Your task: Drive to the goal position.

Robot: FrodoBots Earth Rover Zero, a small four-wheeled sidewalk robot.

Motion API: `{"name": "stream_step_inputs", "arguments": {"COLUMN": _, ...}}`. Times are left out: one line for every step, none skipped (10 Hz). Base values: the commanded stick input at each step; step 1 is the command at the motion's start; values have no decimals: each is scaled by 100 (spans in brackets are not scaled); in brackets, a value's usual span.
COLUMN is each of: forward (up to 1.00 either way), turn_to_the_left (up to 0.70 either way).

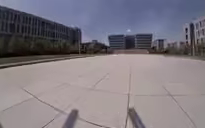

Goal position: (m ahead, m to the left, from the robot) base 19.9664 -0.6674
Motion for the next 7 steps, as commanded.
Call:
{"name": "stream_step_inputs", "arguments": {"forward": 70, "turn_to_the_left": -35}}
{"name": "stream_step_inputs", "arguments": {"forward": 70, "turn_to_the_left": -35}}
{"name": "stream_step_inputs", "arguments": {"forward": 70, "turn_to_the_left": -35}}
{"name": "stream_step_inputs", "arguments": {"forward": 70, "turn_to_the_left": -35}}
{"name": "stream_step_inputs", "arguments": {"forward": 70, "turn_to_the_left": -35}}
{"name": "stream_step_inputs", "arguments": {"forward": 70, "turn_to_the_left": -35}}
{"name": "stream_step_inputs", "arguments": {"forward": 70, "turn_to_the_left": -15}}
